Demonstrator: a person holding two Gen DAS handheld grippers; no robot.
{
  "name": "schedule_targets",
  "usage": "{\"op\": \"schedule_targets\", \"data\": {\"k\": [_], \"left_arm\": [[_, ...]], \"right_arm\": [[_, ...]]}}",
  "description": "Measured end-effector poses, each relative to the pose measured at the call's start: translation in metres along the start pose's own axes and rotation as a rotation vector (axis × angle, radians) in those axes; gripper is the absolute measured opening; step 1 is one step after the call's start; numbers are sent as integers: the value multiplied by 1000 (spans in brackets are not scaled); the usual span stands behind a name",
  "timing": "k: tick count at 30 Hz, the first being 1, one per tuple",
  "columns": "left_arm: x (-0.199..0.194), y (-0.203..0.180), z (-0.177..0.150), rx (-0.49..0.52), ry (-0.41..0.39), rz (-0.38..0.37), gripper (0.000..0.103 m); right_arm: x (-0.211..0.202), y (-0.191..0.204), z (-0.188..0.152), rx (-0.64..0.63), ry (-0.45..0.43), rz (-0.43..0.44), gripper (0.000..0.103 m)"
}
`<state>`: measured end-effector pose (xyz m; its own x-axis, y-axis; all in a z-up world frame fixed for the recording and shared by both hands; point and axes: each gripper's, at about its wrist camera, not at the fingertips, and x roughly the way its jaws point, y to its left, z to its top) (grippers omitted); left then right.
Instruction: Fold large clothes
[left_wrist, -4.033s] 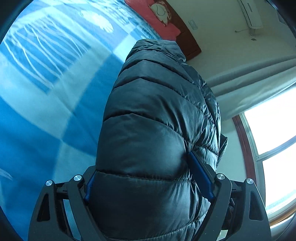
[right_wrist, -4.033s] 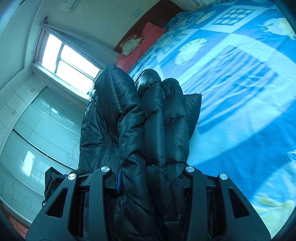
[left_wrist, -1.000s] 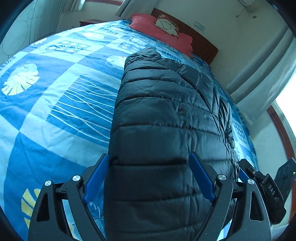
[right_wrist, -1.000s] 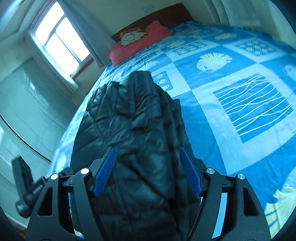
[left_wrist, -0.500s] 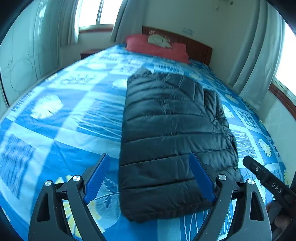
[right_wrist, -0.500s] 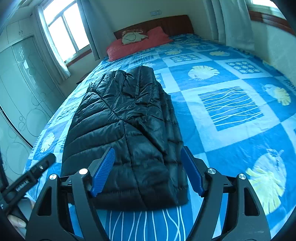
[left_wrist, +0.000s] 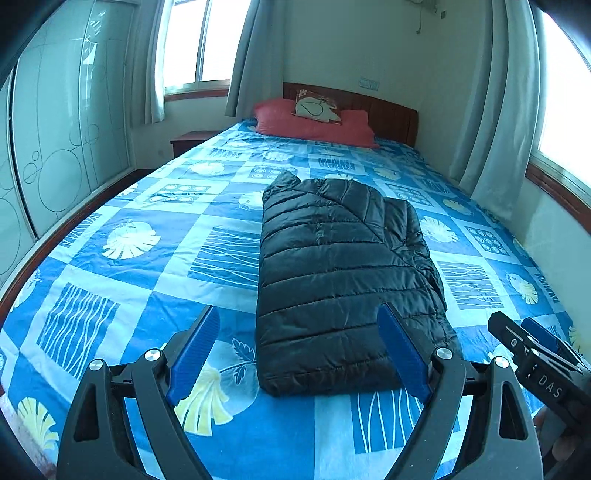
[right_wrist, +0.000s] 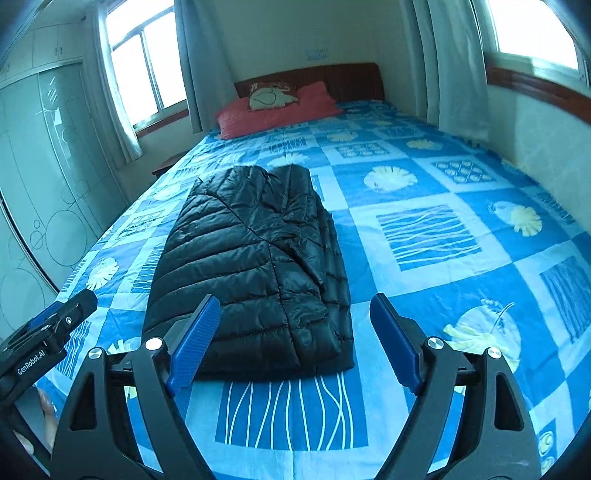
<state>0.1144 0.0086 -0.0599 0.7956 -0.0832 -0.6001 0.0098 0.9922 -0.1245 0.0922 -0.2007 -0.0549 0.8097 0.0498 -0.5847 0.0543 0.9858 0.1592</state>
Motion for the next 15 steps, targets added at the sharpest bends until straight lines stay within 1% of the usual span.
{"op": "schedule_targets", "data": {"k": [7,15], "left_arm": [[-21,-7,-5,5,-19,4,86],[-37,-12,-8,22,-42,7,86]], "right_arm": [[-18,3,-4,-12,-21,1,87],[-31,5,-9,-21,-32,3,87]]}}
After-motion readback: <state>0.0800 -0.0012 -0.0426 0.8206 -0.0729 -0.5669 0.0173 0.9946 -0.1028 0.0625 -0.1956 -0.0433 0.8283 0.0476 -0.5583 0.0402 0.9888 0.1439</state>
